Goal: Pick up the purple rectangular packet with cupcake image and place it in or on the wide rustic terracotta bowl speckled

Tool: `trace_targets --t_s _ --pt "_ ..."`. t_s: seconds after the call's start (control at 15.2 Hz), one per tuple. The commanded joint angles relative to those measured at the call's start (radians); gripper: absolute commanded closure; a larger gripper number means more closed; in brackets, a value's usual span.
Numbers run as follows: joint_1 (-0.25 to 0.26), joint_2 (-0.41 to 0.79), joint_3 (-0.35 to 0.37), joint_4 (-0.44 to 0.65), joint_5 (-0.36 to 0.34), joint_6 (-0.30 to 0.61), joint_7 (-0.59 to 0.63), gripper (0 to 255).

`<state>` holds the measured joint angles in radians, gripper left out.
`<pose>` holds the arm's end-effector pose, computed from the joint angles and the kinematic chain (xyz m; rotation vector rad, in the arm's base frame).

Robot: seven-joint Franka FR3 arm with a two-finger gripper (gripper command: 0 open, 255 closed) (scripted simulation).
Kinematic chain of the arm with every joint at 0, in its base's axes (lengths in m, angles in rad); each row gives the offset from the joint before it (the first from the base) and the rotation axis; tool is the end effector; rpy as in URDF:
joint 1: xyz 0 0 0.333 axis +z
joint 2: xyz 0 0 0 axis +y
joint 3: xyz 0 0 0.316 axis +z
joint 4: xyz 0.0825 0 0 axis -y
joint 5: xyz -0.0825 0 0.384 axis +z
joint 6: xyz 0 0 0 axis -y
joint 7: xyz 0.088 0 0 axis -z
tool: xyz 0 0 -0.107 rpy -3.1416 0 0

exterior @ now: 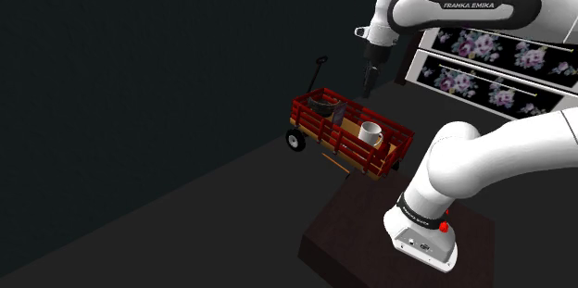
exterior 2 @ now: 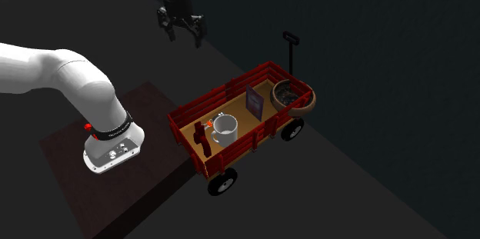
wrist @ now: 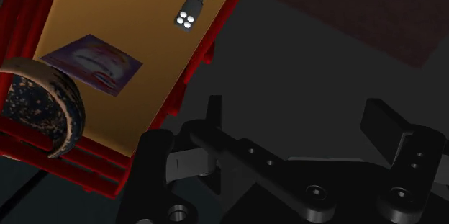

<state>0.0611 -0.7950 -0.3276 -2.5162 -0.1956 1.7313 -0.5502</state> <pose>0.3036 -0.1151 0.5150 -3.0349 -0.6346 -0.0022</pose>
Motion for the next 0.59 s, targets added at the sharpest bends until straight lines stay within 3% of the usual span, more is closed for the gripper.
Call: trace_targets --t_s 0.0,0.53 --pt "0.012 0.026 -0.064 -0.009 -0.046 0.042 -0.122 0" --pt "0.115 0.240 -0.320 0.018 -0.152 0.268 -0.557 0"
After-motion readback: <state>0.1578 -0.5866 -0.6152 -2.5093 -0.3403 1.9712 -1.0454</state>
